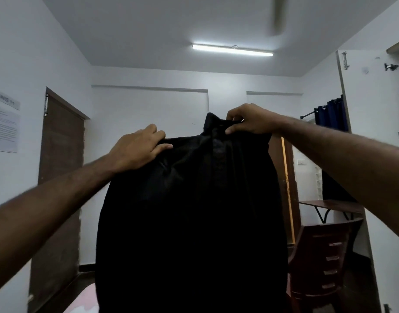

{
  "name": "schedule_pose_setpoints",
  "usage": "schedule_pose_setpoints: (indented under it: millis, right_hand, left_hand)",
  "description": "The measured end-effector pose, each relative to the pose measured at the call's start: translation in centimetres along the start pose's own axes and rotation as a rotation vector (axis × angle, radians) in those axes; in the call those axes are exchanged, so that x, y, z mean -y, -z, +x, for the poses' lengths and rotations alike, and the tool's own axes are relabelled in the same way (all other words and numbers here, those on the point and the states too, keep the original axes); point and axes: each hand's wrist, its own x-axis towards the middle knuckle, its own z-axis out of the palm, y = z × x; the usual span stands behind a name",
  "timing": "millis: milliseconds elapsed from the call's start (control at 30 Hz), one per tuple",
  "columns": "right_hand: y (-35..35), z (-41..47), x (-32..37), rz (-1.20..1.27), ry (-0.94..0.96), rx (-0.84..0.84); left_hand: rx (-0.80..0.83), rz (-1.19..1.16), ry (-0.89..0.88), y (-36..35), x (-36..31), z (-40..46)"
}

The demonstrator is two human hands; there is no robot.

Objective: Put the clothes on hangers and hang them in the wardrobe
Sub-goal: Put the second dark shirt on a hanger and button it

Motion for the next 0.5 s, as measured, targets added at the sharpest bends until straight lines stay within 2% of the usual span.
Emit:
schedule_pose_setpoints:
  millis: [133,267,500]
  right_hand:
    - [0.3,0.9,1.8,0.056,0.027,0.03]
    - [0.5,1.0,2.1,0.21,0.047,0.067]
    - [0.2,1.0,3.0,0.412,0.046,0.138]
  left_hand:
    - [0.03,-0.036,-0.034,0.8,1.5,-1.2]
    - [-0.121,-0.083,-0.076,1.3,2.8,-2.7]
    - [-0.057,-0.417,0.042,2.7,3.8,-3.7]
